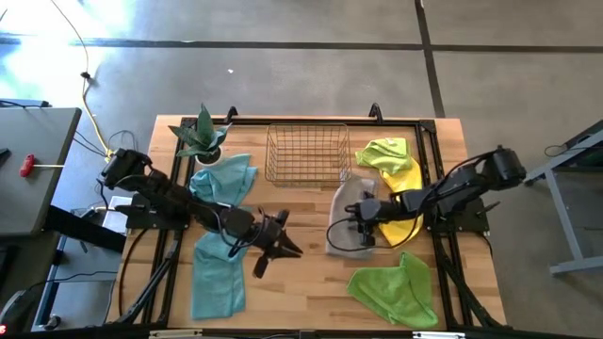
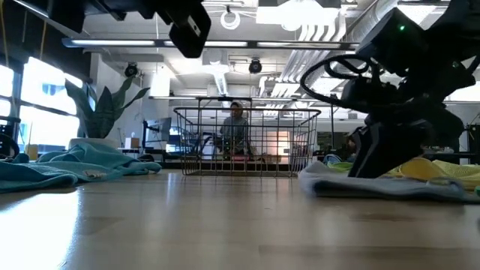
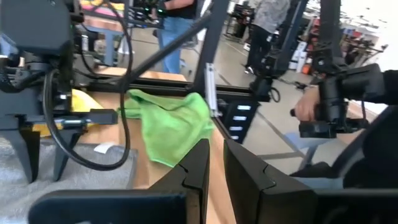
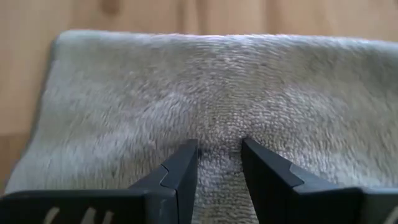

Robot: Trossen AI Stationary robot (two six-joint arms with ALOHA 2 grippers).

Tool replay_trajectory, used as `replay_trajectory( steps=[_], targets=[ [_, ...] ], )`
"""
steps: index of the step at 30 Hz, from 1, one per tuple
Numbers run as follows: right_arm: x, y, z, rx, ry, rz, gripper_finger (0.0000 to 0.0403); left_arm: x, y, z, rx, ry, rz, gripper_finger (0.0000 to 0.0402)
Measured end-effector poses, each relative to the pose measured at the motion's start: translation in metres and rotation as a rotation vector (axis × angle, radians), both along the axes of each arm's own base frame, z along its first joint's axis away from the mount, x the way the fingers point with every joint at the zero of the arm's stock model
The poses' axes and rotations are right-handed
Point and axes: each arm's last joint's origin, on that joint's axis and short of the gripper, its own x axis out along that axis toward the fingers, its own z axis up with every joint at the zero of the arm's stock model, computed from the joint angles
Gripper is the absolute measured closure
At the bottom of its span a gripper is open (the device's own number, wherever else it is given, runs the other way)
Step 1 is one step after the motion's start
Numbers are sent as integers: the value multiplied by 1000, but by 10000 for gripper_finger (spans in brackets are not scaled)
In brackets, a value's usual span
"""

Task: Fold microfiber towels
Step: Fold the gray microfiber towel

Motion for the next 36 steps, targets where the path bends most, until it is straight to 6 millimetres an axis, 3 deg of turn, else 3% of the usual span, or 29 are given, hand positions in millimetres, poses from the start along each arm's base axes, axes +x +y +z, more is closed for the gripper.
replay_trajectory(
  steps=[9,15,21,26,33,36],
  targets=[
    [24,29,-4,56,-252,91,284,-8,-24,-3,-11,34,-53,362],
    [50,50,13,79,-367,164,284,-12,-33,-6,9,69,-58,362],
    [51,75,30,110,-199,263,284,-11,-29,-9,93,79,19,362],
    [40,87,27,89,74,152,284,-7,-22,-19,165,108,71,362],
    [30,73,20,-93,145,-164,284,2,-10,-37,155,168,224,362],
    [29,63,18,-85,166,-284,284,4,-6,-45,110,200,258,362]
  ],
)
